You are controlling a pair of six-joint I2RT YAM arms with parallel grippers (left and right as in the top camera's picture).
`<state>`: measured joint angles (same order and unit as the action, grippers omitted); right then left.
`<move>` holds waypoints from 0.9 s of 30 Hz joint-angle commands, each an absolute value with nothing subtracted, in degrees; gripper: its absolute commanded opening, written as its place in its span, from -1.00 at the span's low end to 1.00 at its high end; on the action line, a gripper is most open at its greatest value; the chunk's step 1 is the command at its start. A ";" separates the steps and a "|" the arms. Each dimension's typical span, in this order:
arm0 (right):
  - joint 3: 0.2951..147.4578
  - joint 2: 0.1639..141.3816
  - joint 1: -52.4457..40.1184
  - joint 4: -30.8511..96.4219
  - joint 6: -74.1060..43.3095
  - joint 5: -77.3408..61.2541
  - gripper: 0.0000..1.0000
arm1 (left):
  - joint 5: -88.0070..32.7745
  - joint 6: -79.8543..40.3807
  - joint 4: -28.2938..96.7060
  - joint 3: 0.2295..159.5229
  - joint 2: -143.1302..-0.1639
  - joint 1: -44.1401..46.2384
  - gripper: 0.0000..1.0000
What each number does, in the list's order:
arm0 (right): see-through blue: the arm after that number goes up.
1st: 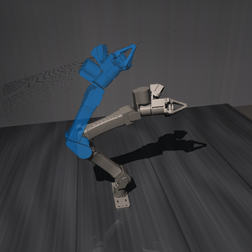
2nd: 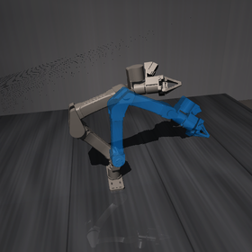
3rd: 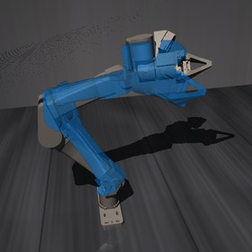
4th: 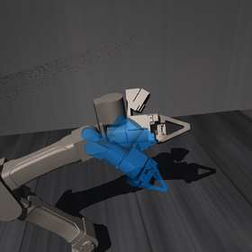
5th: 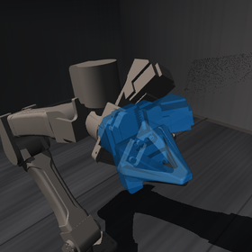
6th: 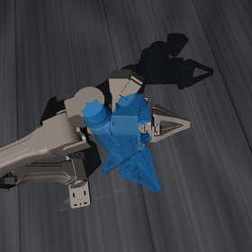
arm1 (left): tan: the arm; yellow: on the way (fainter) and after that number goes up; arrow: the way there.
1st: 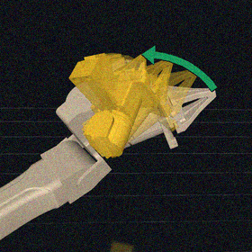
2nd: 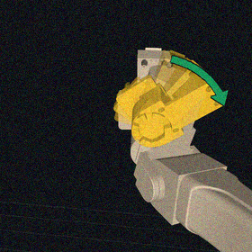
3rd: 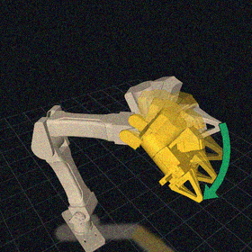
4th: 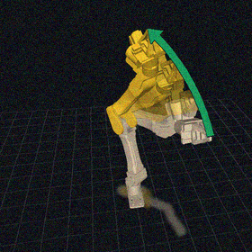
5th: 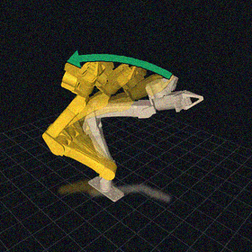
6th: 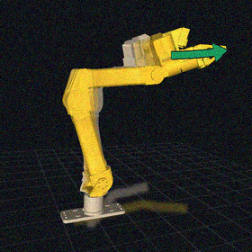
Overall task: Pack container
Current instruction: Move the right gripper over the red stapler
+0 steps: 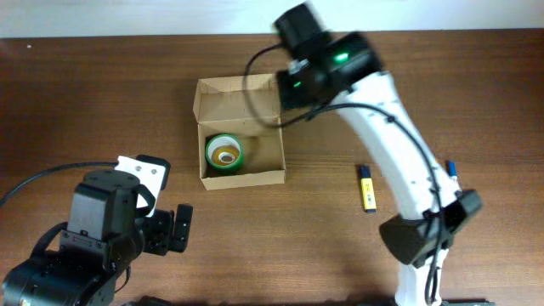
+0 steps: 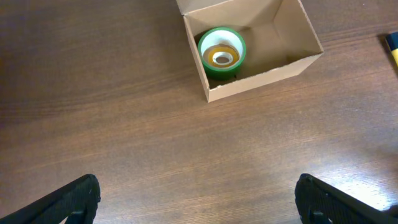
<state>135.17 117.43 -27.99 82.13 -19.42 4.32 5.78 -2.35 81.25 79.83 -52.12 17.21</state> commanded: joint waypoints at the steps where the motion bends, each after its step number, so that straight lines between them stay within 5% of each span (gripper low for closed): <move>1: 138.19 115.87 -23.05 84.07 -17.93 5.85 0.43 | 5.17 -1.23 81.28 80.03 -52.05 17.08 1.00; 4: 138.61 115.31 -16.93 86.96 -16.67 5.85 0.75 | 5.19 -1.23 81.28 80.03 -52.05 17.08 1.00; 16: 138.23 115.63 -5.26 86.87 -12.08 7.31 0.78 | 5.17 -1.23 81.28 80.03 -52.03 17.08 1.00; 27: 105.25 115.68 0.82 55.88 -4.60 7.11 0.91 | 5.17 -1.23 81.28 80.03 -52.05 17.08 1.00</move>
<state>107.63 116.49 0.03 57.28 -5.43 6.26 5.78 -2.33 81.21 79.83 -52.12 17.21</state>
